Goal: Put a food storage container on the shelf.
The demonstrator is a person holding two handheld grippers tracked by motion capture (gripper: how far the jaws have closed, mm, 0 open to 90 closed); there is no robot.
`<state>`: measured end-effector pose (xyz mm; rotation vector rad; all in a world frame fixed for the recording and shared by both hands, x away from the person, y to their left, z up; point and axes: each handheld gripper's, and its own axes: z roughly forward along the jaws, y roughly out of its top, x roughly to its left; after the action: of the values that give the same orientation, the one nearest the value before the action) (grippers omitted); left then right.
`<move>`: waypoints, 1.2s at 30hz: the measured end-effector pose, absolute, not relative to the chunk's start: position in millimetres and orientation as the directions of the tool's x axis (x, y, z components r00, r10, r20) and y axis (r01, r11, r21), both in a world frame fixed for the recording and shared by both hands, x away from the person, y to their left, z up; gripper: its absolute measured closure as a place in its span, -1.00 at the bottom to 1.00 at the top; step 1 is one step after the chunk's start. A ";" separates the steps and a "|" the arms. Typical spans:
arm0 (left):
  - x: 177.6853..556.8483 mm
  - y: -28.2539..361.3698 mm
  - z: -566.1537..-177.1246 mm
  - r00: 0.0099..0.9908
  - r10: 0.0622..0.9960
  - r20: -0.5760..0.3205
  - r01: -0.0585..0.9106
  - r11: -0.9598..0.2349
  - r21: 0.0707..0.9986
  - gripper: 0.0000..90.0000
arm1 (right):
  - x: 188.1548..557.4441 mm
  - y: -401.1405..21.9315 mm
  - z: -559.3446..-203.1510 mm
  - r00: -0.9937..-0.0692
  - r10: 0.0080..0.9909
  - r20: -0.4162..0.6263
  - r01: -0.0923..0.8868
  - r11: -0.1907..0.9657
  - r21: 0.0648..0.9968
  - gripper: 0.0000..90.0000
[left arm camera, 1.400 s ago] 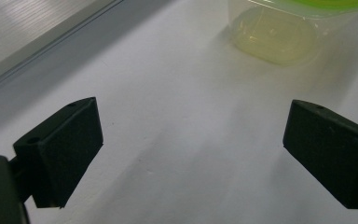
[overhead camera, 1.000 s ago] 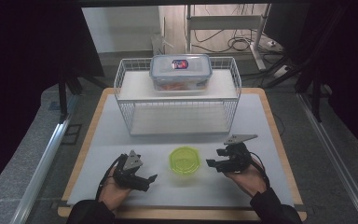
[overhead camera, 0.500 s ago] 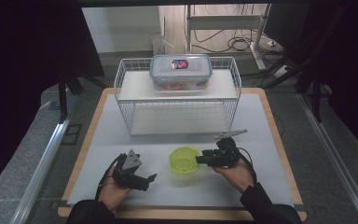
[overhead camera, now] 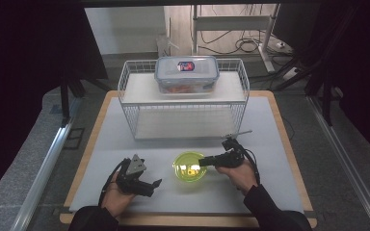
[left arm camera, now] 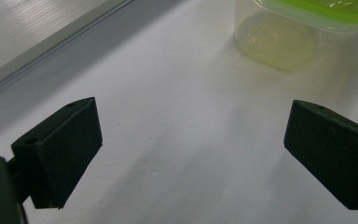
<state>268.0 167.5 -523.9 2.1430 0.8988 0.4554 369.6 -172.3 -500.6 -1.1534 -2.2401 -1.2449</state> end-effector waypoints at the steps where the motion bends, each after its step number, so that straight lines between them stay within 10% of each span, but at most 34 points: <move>1: 268.0 167.6 -523.8 0.690 0.723 0.036 0.454 -0.472 0.756 -0.91 | 369.4 -172.6 -500.7 -0.623 0.502 0.600 0.776 0.302 0.553 0.63; 36: 267.9 169.6 -522.2 0.680 0.732 0.023 0.455 -0.447 0.771 -0.93 | 373.2 -181.3 -444.8 -0.641 0.443 0.627 0.754 0.213 0.621 0.80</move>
<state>267.9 169.6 -522.2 2.1163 0.9089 0.4577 373.2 -181.3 -444.8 -1.1219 -2.1792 -1.3987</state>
